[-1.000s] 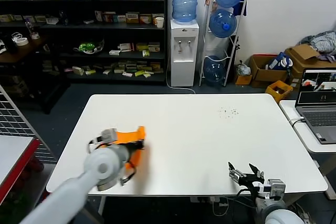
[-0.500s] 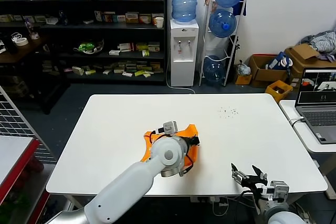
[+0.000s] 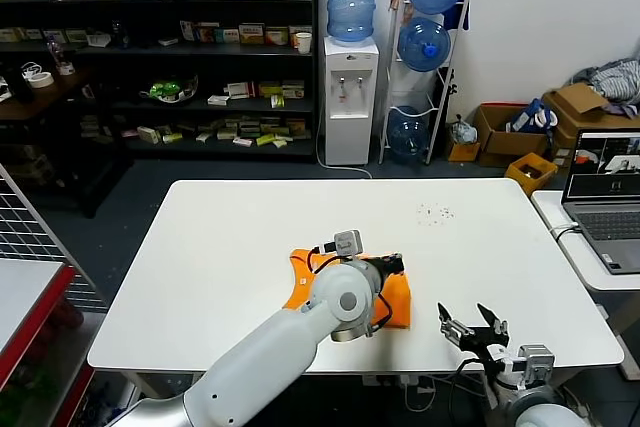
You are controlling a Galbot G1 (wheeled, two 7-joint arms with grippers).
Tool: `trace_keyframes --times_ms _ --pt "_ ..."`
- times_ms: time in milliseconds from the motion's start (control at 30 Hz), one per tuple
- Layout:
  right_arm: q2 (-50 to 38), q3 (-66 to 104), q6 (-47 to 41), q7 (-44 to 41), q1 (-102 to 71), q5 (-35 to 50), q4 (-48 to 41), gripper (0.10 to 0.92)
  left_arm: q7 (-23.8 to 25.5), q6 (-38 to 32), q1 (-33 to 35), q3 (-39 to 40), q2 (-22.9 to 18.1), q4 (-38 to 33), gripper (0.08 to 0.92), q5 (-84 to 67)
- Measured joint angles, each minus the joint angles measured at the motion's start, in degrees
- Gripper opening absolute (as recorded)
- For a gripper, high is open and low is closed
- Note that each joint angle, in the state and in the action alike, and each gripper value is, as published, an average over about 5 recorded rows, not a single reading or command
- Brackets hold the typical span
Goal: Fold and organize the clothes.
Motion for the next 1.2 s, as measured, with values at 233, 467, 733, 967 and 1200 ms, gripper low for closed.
trace_keyframes --times_ms 233,467,733,967,1200 --pt "0.8 1.6 8.4 -7.3 -0.3 -5.0 -3.1 0.823 10.6 -4.5 10.4 -7.6 5.9 -7.5 0.565 12.3" --pt "4.3 5.2 17.0 -14.8 -1.2 -9.9 -6.6 0.823 28.8 -20.6 30.6 -23.9 10.4 -10.3 0.761 34.0" --pt "10.7 11.1 28.9 -22.1 -2.6 -14.3 -9.4 0.823 45.8 -43.9 50.1 -40.8 7.6 -7.9 0.822 50.2" --pt "16.2 13.8 37.4 -26.0 -5.7 -17.2 -9.6 0.823 55.0 -55.8 59.8 -48.8 2.9 -8.5 0.823 57.0" --pt "19.7 15.0 42.1 -28.1 -7.2 -18.7 -10.1 0.823 59.7 -62.6 64.2 -51.7 -0.1 -9.1 0.823 61.0"
